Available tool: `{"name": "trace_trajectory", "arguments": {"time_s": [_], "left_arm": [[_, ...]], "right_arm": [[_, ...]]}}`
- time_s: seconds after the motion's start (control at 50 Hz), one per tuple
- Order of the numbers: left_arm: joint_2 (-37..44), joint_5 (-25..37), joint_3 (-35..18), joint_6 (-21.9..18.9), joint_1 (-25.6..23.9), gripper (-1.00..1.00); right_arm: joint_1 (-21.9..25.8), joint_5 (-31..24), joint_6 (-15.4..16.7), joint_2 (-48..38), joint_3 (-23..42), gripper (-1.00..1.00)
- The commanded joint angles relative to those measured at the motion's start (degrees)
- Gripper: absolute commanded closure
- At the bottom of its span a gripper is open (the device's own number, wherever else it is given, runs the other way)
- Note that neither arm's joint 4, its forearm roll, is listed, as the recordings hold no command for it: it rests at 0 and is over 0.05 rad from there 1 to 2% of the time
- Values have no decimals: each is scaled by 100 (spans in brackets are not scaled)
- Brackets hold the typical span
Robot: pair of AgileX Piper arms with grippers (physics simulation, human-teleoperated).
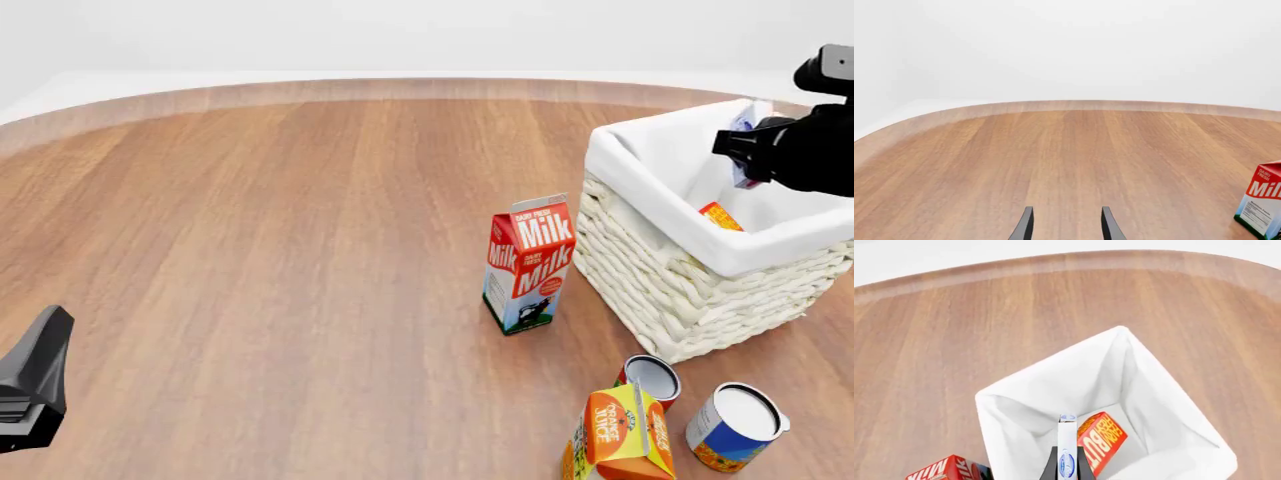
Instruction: Pick up the cream cheese box and the butter, and put them in the basket.
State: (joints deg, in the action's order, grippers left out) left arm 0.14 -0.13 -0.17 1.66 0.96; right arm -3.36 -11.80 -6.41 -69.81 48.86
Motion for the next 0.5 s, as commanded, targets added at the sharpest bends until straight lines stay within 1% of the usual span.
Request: {"name": "trace_trajectory", "arguments": {"time_s": [0.02, 0.38, 0.4, 0.5], "left_arm": [[0, 0, 0, 1, 1, -100], [0, -1, 0, 0, 0, -100], [0, 0, 0, 3, 1, -100], [0, 0, 0, 0, 1, -100]], "right_arm": [[-46, 78, -38, -19, -44, 100], [-41, 52, -70, 8, -40, 100], [-31, 36, -77, 21, -32, -100], [-25, -29, -96, 71, 20, -100]]}}
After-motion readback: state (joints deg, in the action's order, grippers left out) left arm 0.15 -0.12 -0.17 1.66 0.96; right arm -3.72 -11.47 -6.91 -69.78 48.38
